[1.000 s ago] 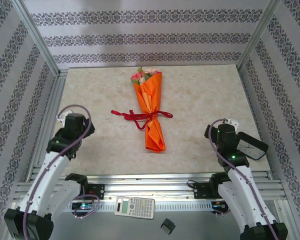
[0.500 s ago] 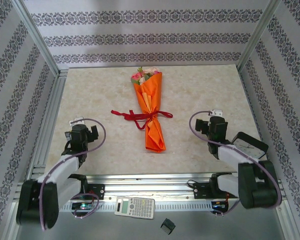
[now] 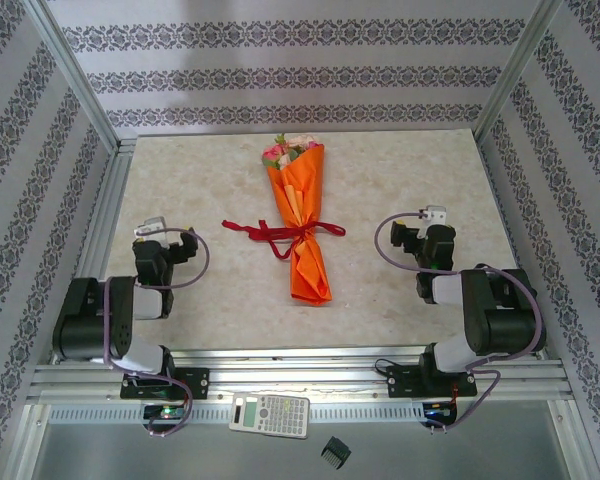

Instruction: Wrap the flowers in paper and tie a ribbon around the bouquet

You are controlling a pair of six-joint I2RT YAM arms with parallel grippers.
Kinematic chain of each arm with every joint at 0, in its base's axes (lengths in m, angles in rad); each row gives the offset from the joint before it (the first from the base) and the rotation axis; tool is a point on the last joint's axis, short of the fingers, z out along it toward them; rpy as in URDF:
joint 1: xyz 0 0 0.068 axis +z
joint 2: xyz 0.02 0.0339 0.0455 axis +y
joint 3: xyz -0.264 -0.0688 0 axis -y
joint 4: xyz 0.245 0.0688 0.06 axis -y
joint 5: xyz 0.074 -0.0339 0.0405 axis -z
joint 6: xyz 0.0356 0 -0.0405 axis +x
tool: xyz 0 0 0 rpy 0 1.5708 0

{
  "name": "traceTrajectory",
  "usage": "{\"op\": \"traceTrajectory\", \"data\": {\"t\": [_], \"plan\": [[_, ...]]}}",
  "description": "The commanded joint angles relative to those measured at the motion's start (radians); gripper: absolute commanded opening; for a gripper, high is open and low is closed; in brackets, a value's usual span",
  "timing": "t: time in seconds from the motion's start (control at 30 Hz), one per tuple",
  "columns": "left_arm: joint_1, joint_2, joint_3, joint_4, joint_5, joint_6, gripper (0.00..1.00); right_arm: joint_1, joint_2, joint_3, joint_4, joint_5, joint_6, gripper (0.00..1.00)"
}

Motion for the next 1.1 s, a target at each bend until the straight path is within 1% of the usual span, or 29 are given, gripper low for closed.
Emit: {"op": "traceTrajectory", "data": {"t": [0.0,0.03,0.07,0.13,0.17,0.23,0.3,1.07], "plan": [[-0.004,0.091,0.002,0.18,0.127,0.055,0.99,0.013,0.003,0.023,0.052,-0.012,-0.01,0.98],[-0.005,0.056,0.06,0.021,0.121,0.055,0.99,0.021,0.005,0.032,0.044,0.006,-0.014,0.98],[-0.015,0.053,0.108,-0.069,0.108,0.071,0.99,0.026,0.004,0.036,0.037,0.017,-0.021,0.98],[-0.054,0.068,0.154,-0.126,0.061,0.102,0.99,0.045,0.005,0.038,0.033,0.051,-0.032,0.98],[-0.056,0.06,0.16,-0.152,0.058,0.104,0.99,0.052,0.005,0.038,0.033,0.062,-0.037,0.98],[-0.056,0.07,0.153,-0.119,0.056,0.102,0.99,0.052,0.004,0.036,0.034,0.064,-0.036,0.98],[-0.057,0.063,0.157,-0.14,0.055,0.102,0.99,0.051,0.004,0.038,0.034,0.061,-0.035,0.98],[-0.059,0.065,0.155,-0.13,0.052,0.105,0.99,0.051,0.004,0.038,0.034,0.06,-0.035,0.98]]}}
